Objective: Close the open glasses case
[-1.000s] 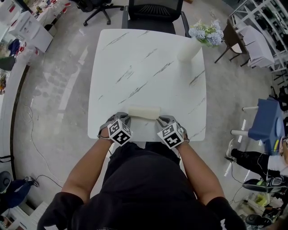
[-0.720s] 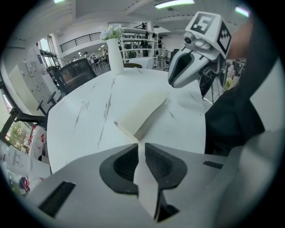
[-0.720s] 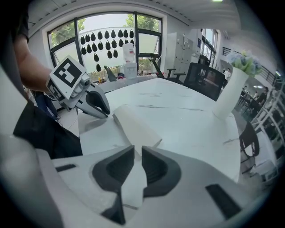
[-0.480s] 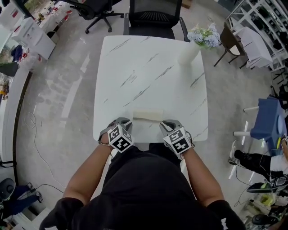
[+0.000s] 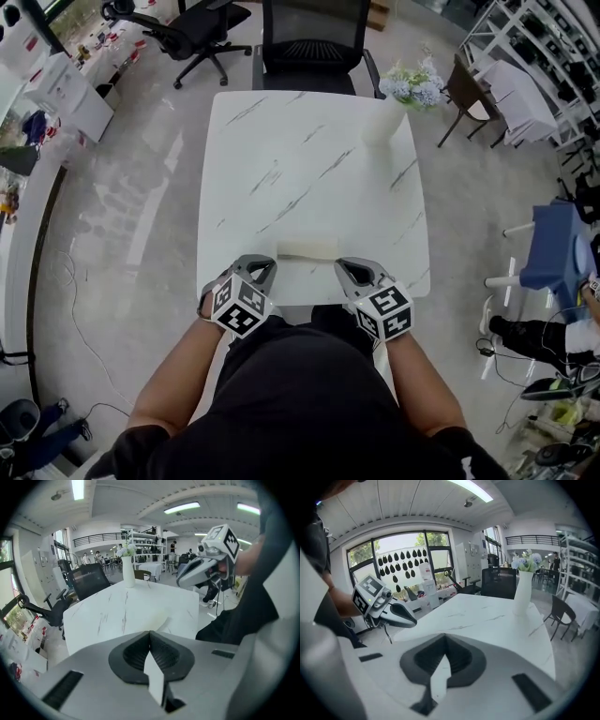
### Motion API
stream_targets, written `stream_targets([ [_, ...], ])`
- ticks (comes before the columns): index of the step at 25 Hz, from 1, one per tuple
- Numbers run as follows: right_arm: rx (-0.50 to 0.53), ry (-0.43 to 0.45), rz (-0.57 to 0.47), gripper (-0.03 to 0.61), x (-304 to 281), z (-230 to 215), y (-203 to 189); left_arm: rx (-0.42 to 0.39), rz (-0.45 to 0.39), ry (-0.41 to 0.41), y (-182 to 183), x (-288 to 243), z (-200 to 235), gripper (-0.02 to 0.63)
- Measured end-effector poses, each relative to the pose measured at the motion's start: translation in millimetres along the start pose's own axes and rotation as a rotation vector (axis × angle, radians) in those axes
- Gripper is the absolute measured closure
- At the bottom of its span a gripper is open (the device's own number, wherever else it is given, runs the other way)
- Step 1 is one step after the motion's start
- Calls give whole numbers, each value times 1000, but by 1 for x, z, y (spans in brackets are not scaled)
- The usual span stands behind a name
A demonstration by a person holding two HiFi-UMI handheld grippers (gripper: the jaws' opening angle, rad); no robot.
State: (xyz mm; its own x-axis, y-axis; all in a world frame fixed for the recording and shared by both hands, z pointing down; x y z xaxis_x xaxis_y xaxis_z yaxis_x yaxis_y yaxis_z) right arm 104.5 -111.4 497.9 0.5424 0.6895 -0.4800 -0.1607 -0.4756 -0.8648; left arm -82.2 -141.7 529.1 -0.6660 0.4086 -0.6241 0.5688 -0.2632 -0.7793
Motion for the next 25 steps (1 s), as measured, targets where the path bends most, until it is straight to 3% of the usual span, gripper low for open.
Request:
stream_targets([
  [5,-2,16,-71,577,15,10,24,101,-135,-12,33,24,4,611],
  [9,-96,27,-163,577,23,8,46,174,-245,18,58,43,15,610],
  [13,-169,-20,-274,577,38,-5,66,232,-352,52,76,56,23,609],
  [20,-237,-70,-388,577,61,-20,82,282,-452,116,91,77,36,609],
  [25,-251,-82,-404,577,67,-21,78,307,-478,137,94,82,40,609],
])
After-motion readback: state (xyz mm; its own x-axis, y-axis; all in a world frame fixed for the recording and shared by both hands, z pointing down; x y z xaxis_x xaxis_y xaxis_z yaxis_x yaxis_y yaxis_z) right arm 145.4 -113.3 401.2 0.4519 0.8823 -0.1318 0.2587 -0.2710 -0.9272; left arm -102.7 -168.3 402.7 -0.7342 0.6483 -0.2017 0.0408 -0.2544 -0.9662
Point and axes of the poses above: the fingertips, and each gripper's own axes: x backward along the fingers, z to its left, y out of its top, the point moved 6 cm from there along x, backward along the fingers, and after that the axes turned 9 degrees about -z, right-handed, at the moved point
